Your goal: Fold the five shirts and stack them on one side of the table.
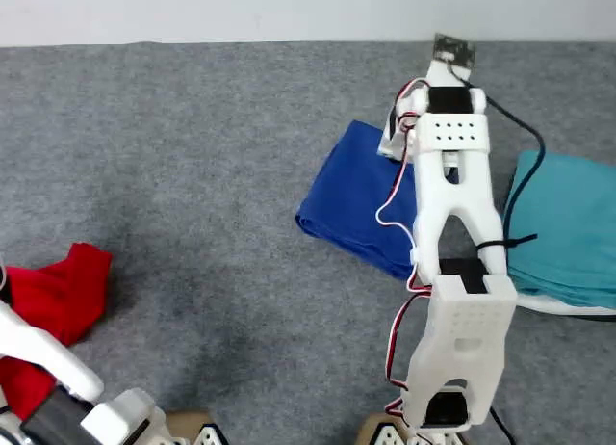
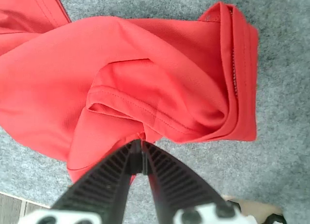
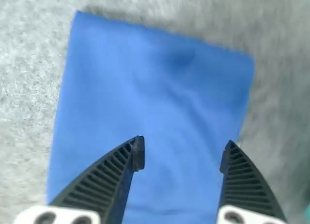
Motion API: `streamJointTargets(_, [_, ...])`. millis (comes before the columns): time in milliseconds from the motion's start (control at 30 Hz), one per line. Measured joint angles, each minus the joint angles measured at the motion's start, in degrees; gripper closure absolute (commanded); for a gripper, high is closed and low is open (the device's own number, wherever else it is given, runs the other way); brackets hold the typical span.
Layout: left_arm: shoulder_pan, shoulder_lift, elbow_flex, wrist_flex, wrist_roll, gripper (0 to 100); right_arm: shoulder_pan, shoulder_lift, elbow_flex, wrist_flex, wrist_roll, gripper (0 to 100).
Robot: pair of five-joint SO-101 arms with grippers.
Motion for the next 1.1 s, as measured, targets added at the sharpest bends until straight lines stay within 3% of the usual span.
streamJointTargets(100, [0.0,0.0,0.0,0.0,-0.7,99,-0.79,0.0,0.0,3.78,-6.68,62.9])
streamJointTargets(233, [0.0,0.0,0.0,0.0,-3.43,99,-0.53,0.0,0.0,4.75,-10.29,53.8])
streamJointTargets(833, [0.0,0.0,0.0,0.0,-4.13,99,-0.7,17.67,-0.09,-9.67,-11.6,54.5])
streamJointTargets(933, [0.0,0.0,0.0,0.0,-4.13,99,-0.79,18.9,-0.97,-9.76,-11.6,63.9])
streamJointTargets(1100, [0.0,0.0,0.0,0.0,-4.13,99,-0.79,19.6,-1.05,-9.76,-11.6,92.4])
